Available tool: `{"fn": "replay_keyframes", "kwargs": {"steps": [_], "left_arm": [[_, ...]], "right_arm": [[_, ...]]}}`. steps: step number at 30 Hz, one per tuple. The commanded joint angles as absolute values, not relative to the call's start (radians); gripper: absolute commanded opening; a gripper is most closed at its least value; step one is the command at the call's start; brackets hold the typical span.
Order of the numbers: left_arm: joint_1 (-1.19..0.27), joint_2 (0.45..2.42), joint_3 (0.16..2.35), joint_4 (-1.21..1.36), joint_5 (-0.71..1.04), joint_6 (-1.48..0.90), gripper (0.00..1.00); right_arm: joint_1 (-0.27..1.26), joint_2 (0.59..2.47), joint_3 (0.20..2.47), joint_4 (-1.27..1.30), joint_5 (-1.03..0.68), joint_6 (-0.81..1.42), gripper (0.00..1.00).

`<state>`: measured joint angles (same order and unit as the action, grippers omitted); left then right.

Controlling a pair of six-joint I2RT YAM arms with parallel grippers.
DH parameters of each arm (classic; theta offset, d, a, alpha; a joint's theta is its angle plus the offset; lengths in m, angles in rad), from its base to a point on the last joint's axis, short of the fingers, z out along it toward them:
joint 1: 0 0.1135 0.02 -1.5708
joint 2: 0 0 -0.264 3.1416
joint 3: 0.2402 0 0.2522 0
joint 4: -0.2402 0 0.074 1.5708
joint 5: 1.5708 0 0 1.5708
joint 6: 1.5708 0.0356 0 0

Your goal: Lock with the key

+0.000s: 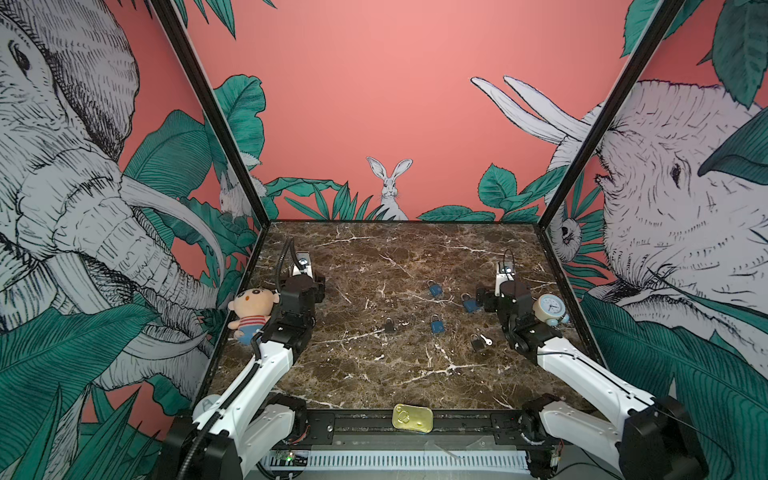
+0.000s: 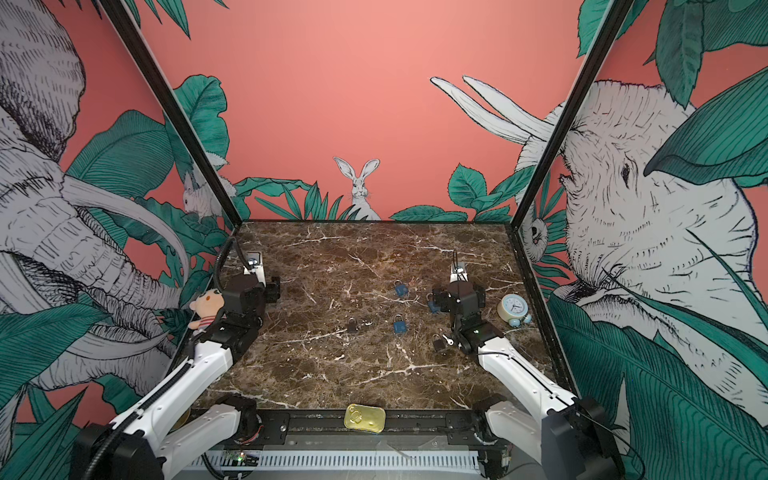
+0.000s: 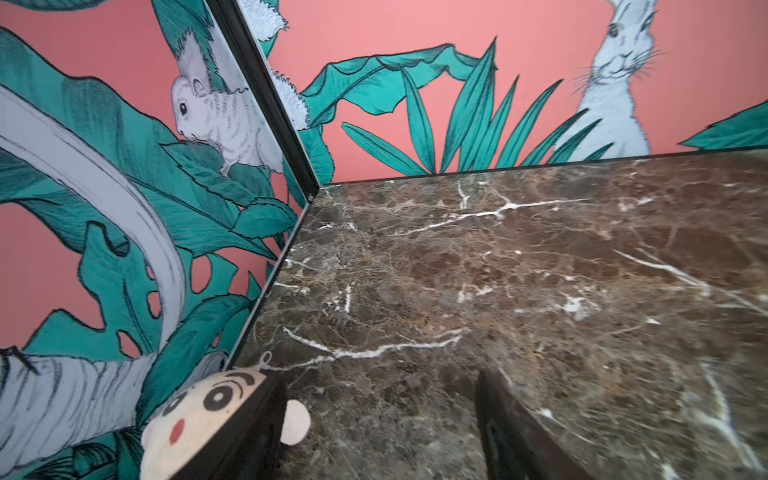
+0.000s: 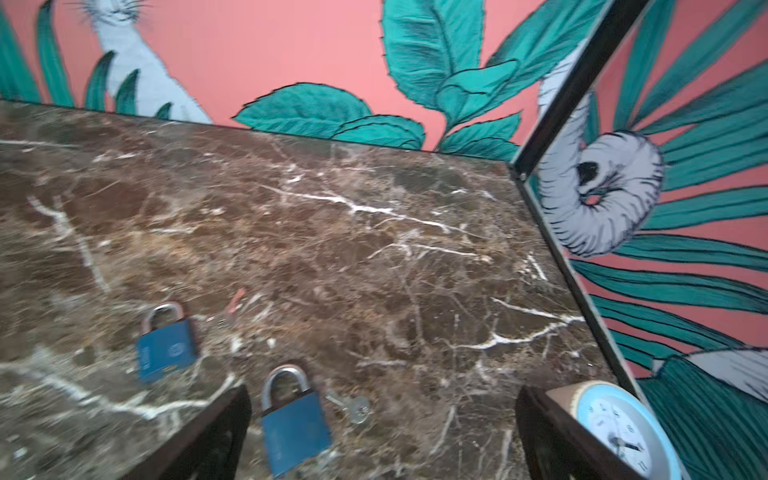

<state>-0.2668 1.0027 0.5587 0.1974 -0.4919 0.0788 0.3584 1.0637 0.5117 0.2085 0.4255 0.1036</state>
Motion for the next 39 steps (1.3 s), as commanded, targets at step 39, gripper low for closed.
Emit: {"fn": "replay_keyframes", "kwargs": {"steps": [39], "left_arm": [[-0.04,1.552,0.418,0.86,-0.001,0.123,0.77]], "right_arm": [[0.025,1.55,0.397,0.897,0.069,0.001,0.99]]}}
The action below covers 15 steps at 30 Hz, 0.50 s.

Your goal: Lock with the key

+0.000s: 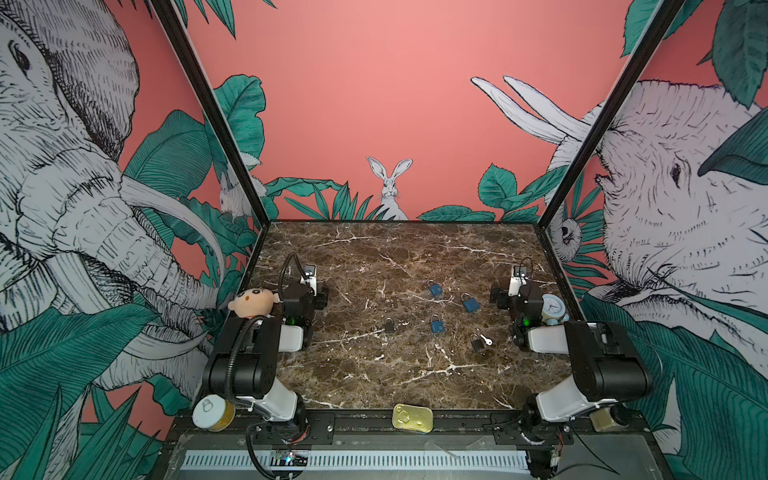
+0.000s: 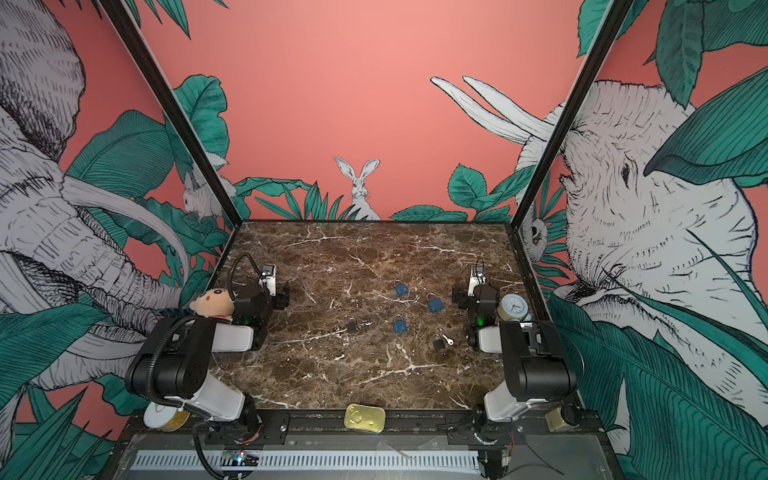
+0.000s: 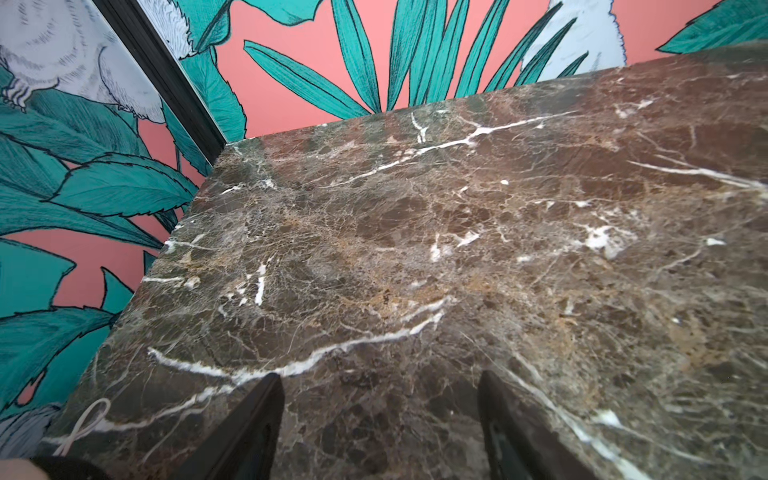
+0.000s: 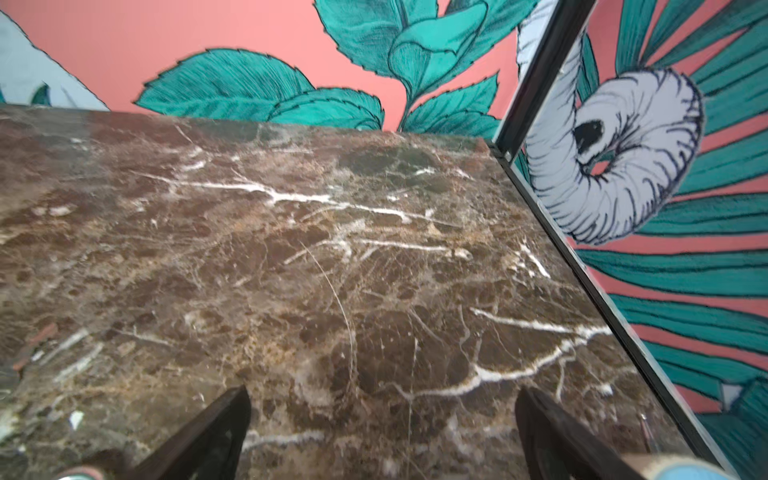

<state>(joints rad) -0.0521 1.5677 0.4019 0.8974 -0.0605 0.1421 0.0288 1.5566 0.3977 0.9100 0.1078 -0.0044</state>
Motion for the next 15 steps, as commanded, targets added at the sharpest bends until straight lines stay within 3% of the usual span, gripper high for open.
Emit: {"fn": "replay_keyframes", "kwargs": {"steps": [1,6,14,15], "left_arm": [[-0.04,1.554,0.417,0.862,-0.001,0.123,0.79],[-0.04,1.552,0.417,0.862,0.0,0.121,0.9],[-0.039,1.551,0.416,0.862,-0.001,0.123,0.95],[-0.04,1.551,0.416,0.861,-0.001,0.124,0.99]], "right_arm": [[0.025,1.551,0.397,0.898,0.068,0.001,0.99],[0.025,1.55,0.396,0.896,0.069,0.0,0.99],[0.025,1.549,0.395,0.897,0.07,0.0,0.99],[0.025,1.55,0.395,0.898,0.069,0.0,0.99]]}}
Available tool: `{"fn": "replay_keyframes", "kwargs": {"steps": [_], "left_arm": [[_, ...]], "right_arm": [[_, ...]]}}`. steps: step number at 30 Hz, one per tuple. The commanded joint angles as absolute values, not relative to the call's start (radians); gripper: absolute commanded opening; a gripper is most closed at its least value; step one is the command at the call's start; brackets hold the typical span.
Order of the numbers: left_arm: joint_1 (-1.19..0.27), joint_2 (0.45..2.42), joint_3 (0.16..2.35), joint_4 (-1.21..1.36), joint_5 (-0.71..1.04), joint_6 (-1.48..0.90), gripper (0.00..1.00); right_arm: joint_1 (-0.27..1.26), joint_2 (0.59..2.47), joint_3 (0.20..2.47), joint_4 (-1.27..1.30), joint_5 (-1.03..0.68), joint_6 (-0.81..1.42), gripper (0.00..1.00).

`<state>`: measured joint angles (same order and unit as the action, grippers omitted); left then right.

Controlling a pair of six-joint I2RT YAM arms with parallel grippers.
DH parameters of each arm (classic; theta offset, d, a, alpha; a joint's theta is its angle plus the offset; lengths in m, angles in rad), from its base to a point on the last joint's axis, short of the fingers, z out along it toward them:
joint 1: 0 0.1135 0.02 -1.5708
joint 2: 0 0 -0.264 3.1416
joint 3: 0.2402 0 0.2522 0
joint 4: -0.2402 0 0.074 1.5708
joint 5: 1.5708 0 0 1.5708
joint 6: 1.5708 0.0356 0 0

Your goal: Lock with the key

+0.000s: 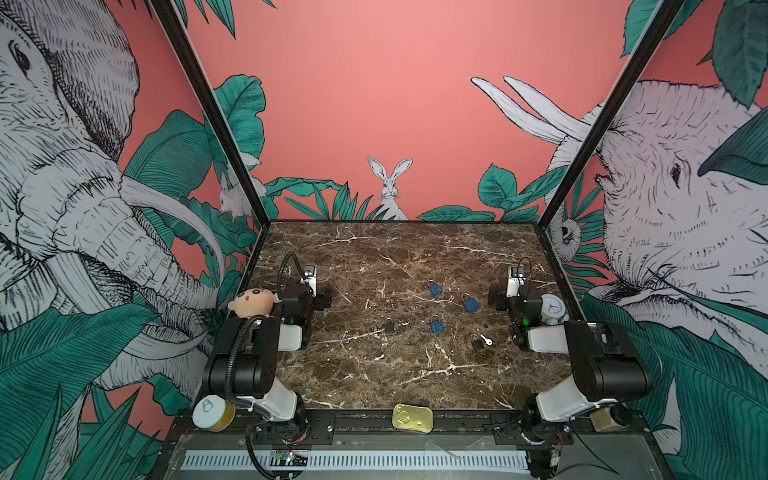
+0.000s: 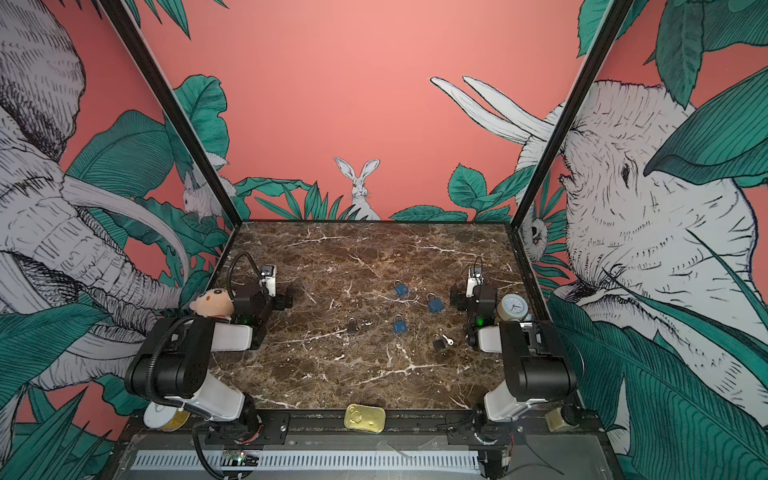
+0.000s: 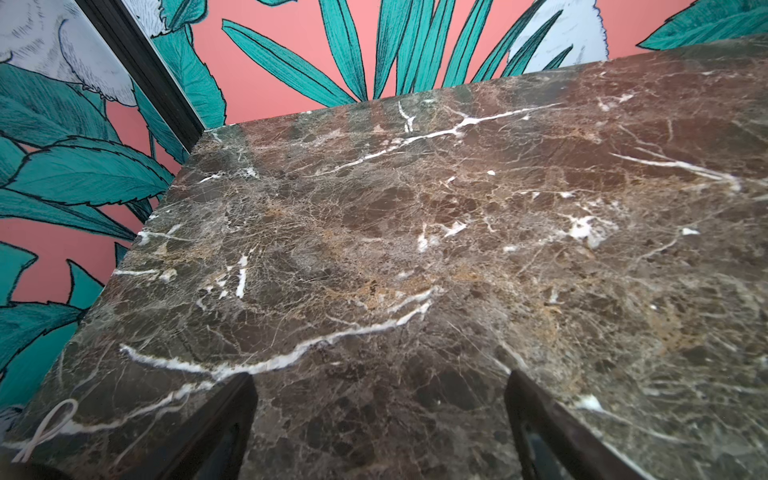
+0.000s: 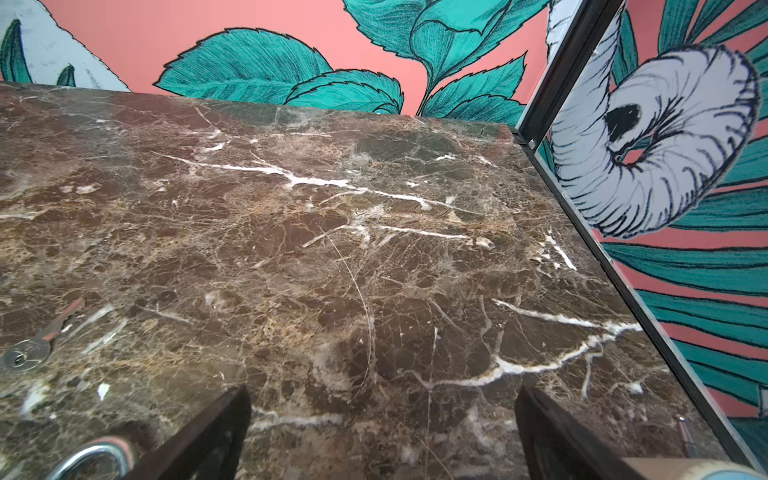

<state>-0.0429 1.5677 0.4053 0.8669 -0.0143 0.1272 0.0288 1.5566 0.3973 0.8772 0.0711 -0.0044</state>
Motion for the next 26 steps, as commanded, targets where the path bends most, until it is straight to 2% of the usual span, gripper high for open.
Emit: {"fn": "replay_keyframes", "kwargs": {"steps": [1,26], "left_arm": [[-0.04,1.551,0.415,0.862,-0.001,0.123,0.99],[-0.039,1.551,0.417,0.857,-0.002,0.122,0.99]], "right_arm": [[0.025,1.549,0.395,0.897,0.069,0.0,0.99],[0.025,1.548,0.396,0.901,0.072,0.0,0.99]]}}
